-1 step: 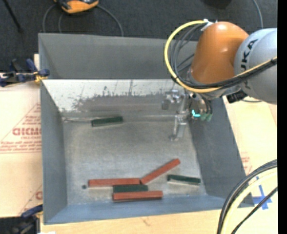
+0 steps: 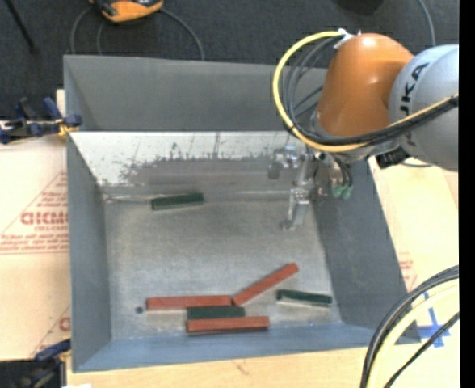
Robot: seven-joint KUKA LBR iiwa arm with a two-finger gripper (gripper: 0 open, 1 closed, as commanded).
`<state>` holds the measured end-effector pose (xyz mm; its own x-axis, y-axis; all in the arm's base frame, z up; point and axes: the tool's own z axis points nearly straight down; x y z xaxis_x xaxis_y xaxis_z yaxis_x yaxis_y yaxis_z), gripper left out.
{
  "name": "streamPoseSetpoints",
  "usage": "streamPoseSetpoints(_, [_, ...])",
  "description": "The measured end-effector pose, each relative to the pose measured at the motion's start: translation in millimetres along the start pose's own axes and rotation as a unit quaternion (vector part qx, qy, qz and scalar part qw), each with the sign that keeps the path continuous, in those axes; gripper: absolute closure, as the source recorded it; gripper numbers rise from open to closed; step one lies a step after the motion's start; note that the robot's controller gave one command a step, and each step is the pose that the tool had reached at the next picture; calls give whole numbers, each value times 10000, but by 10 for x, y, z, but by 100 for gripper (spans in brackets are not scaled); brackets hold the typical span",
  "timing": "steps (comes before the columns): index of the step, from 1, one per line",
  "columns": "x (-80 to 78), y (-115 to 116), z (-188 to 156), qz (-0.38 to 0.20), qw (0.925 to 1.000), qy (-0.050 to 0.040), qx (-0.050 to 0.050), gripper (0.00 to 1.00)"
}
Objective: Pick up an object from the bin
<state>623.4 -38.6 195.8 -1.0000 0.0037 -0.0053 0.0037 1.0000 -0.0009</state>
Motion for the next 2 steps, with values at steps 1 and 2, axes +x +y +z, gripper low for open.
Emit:
streamPoseSetpoints(1, [216,89,371,-579,9983,-13,3,0])
streamPoseSetpoints(2, [822,328,518,-1815,9834,13,-8,0])
